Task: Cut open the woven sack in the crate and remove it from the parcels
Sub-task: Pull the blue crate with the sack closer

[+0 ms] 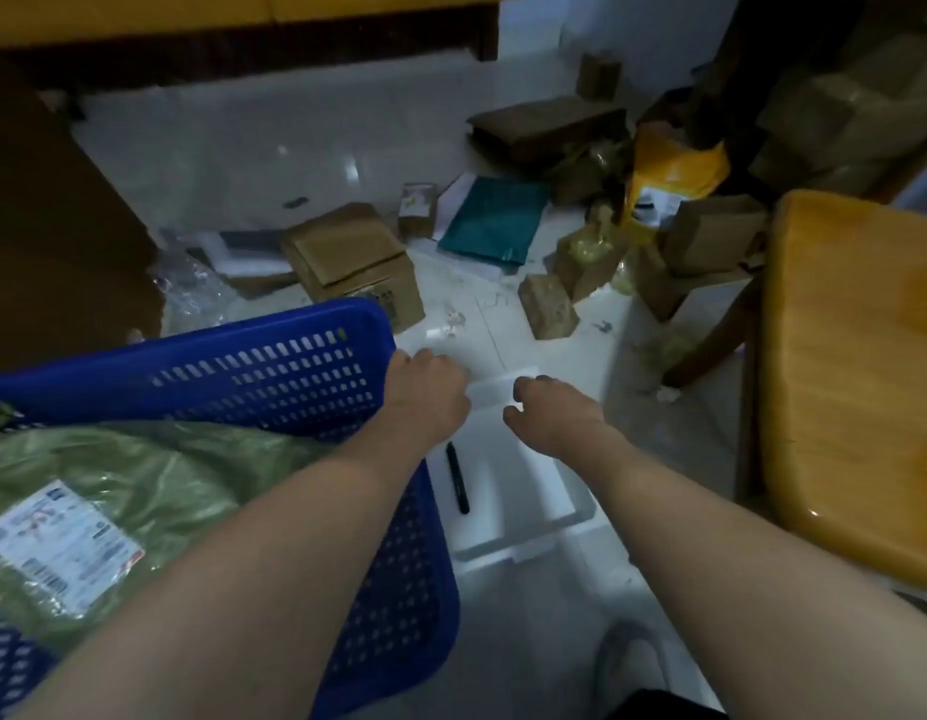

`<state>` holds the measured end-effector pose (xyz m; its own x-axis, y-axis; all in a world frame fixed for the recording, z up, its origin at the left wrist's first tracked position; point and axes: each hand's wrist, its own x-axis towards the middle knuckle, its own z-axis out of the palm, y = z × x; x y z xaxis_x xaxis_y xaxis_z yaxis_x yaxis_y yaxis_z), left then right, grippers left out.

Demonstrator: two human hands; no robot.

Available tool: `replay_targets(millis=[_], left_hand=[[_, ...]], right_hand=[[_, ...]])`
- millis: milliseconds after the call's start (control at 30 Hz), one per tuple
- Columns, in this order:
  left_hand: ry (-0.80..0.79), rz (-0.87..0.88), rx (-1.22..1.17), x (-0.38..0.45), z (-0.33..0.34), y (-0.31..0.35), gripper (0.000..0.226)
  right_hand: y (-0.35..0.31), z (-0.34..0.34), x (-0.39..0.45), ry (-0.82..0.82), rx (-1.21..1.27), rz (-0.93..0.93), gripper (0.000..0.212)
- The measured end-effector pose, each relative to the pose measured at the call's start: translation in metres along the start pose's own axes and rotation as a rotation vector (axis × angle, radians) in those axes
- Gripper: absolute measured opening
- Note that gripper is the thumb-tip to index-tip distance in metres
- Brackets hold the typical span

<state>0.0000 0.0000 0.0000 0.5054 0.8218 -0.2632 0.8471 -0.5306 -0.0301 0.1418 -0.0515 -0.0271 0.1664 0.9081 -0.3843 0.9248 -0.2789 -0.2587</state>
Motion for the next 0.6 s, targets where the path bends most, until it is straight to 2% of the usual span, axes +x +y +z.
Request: replay_targets(millis=[133,300,467,600], left_hand=[[0.038,-0.089,-0.036,0.006,0.025,-0.026,0.023],[0.079,-0.124,-0.153,0.011,0.055,-0.017,0.023],[0.045,-0.164,-0.006,0.028,0.063,-0.015,0.022],[0.055,-0.182,0.02,0.041,0.069,-0.015,0.021]], right_hand=[[-0.001,0.029,0.02,-0.063,-0.003,-0.007,0.038],[-0.01,0.071,0.049,-0.094,0.015,-0.024,0.037],[-0.015,0.11,0.079,-0.156,0.0,0.02,0.036],[-0.022,0.139,0.102,-0.18,0.012,0.1,0.023]])
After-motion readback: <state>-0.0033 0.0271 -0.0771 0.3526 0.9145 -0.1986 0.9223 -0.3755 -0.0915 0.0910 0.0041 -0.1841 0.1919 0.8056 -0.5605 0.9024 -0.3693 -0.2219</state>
